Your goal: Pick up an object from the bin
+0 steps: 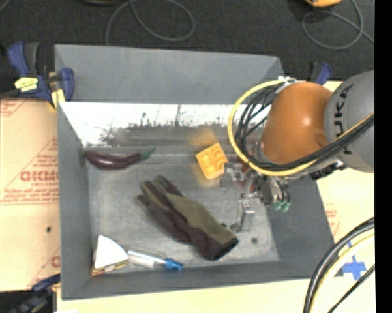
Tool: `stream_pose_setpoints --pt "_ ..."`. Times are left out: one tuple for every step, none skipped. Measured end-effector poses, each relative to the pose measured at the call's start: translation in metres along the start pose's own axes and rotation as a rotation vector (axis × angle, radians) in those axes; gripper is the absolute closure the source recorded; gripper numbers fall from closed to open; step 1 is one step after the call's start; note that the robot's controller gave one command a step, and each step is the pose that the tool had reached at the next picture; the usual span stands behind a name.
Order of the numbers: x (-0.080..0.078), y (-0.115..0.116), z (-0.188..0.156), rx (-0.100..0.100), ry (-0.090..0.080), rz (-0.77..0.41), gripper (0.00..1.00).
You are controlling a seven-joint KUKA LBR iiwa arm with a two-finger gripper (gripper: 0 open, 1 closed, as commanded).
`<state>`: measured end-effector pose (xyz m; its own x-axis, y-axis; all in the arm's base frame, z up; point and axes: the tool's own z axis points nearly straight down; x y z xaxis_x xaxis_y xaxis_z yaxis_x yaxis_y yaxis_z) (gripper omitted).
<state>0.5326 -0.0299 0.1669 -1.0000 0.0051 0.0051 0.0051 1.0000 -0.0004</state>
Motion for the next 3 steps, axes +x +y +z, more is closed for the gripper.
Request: stream_pose_setpoints --pt "-0.002 0.000 -0.005 0.001 -0.008 0.000 0.00" --pt "0.003 0.035 0.045 0.000 -0.012 0.036 0.00" --pt "0.004 0.073 0.057 0.000 0.002 0.019 0.00"
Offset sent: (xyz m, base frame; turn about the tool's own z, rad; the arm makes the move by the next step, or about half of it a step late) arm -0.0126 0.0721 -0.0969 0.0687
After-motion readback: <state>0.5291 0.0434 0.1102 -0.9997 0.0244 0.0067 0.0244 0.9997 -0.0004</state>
